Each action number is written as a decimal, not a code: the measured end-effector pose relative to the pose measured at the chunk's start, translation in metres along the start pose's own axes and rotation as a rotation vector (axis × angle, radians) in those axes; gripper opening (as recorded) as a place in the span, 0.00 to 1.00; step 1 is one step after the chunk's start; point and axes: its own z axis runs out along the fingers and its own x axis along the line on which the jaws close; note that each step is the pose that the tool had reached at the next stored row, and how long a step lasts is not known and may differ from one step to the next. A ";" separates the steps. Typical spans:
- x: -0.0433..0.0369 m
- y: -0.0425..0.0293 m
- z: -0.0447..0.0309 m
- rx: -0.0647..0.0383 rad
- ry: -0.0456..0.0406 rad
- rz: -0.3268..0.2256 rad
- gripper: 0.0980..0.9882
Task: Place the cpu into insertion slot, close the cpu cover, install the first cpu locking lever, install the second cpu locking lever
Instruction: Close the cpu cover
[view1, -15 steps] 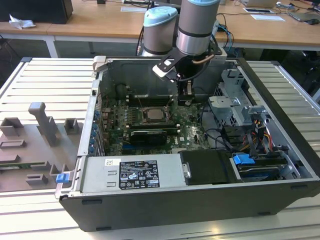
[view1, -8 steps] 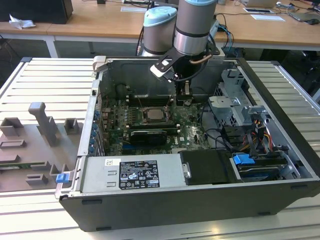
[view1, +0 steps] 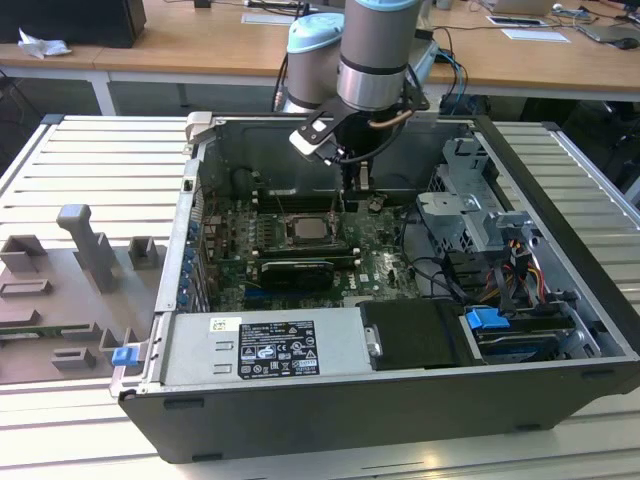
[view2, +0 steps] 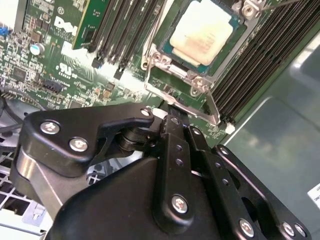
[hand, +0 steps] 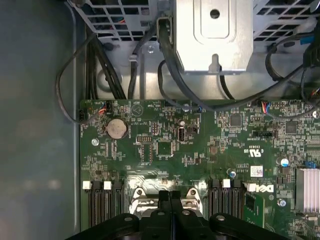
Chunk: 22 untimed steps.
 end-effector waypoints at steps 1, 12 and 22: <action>0.0000 -0.0016 0.0001 0.000 0.0001 0.000 0.01; -0.0003 -0.0270 0.0065 -0.001 0.0000 0.000 0.01; -0.0006 -0.0425 0.0214 0.000 0.0015 -0.022 0.01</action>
